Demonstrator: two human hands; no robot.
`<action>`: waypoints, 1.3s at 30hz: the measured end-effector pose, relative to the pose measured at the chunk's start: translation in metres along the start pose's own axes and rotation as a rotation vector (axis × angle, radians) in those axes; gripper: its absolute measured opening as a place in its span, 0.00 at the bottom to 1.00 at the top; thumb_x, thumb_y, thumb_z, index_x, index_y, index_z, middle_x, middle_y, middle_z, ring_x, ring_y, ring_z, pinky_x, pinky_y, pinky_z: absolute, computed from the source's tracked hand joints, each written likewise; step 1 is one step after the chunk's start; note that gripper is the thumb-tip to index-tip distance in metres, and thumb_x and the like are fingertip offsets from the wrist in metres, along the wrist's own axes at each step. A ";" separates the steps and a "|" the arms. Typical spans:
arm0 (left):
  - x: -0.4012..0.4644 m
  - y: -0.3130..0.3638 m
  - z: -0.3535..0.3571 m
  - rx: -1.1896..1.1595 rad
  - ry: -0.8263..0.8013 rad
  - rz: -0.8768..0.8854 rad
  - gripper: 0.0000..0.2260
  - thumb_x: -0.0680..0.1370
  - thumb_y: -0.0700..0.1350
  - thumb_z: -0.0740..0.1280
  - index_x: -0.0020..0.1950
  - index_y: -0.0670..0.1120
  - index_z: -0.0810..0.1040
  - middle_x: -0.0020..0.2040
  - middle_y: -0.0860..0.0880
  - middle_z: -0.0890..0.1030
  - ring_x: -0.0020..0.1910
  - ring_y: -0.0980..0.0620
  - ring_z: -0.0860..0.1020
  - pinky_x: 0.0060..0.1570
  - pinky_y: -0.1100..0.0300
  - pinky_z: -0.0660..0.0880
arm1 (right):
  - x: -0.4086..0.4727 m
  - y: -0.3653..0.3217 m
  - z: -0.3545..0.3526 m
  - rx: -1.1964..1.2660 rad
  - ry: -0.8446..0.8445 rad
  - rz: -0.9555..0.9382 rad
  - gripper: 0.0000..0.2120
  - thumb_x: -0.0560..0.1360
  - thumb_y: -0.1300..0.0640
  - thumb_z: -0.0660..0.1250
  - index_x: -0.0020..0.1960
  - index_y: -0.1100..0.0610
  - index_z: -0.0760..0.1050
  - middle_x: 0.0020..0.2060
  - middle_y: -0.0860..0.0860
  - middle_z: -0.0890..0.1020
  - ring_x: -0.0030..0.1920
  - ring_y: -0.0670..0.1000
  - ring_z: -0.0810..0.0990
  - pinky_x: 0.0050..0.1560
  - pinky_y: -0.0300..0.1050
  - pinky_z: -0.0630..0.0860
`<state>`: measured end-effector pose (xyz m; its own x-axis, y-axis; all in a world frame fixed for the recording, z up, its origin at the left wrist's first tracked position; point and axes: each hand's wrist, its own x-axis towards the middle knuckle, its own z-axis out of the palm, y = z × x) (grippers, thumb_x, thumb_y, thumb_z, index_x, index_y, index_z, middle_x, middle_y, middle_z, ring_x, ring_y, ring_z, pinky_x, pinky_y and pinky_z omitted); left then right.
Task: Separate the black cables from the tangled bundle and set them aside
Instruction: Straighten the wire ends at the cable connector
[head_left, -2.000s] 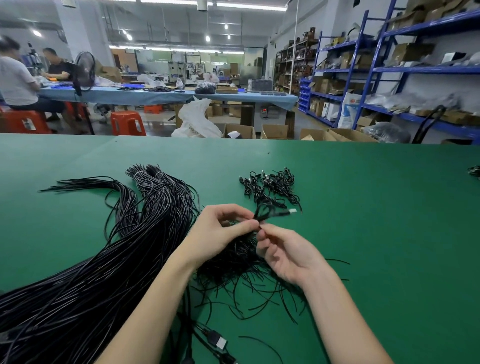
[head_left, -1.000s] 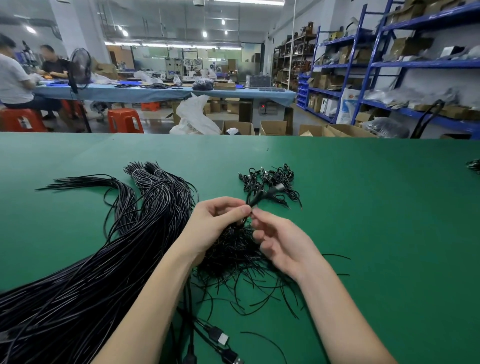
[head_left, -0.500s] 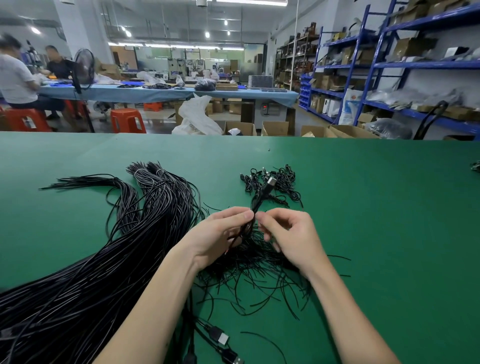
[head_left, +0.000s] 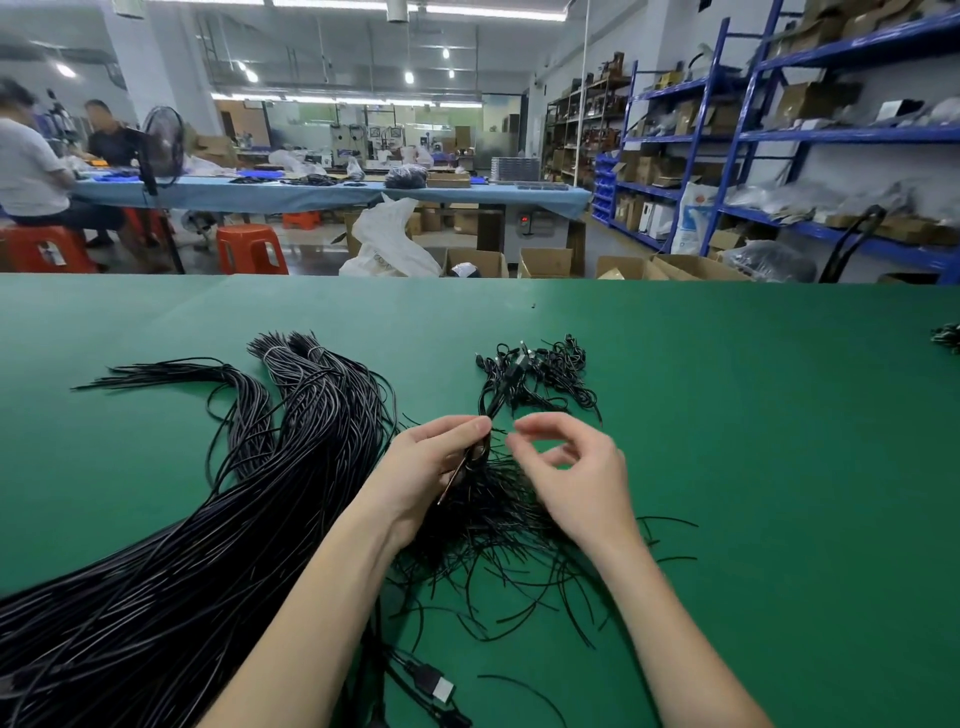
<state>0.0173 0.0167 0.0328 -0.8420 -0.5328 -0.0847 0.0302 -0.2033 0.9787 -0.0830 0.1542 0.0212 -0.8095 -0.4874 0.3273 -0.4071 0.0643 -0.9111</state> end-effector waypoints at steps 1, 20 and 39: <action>0.000 0.000 0.001 -0.013 -0.007 -0.009 0.19 0.67 0.53 0.75 0.54 0.46 0.86 0.56 0.47 0.86 0.50 0.58 0.82 0.52 0.57 0.71 | -0.001 0.003 0.000 -0.120 0.029 -0.175 0.06 0.73 0.48 0.76 0.50 0.45 0.84 0.46 0.37 0.85 0.35 0.42 0.81 0.39 0.31 0.76; -0.002 0.003 -0.002 0.168 -0.029 0.119 0.13 0.63 0.53 0.79 0.43 0.49 0.87 0.39 0.51 0.84 0.36 0.58 0.77 0.39 0.65 0.70 | 0.003 -0.009 -0.007 0.535 -0.332 0.595 0.05 0.77 0.59 0.72 0.45 0.59 0.83 0.35 0.50 0.85 0.27 0.43 0.75 0.23 0.33 0.68; -0.006 0.007 0.002 0.011 -0.139 0.048 0.11 0.62 0.52 0.81 0.41 0.52 0.87 0.42 0.53 0.84 0.41 0.58 0.77 0.41 0.66 0.70 | 0.002 -0.013 -0.004 0.711 -0.254 0.537 0.05 0.68 0.62 0.76 0.33 0.56 0.85 0.32 0.49 0.82 0.28 0.44 0.75 0.22 0.32 0.66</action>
<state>0.0217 0.0203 0.0406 -0.9063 -0.4225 -0.0115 0.0673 -0.1711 0.9830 -0.0808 0.1563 0.0346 -0.6631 -0.7286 -0.1718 0.4191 -0.1712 -0.8917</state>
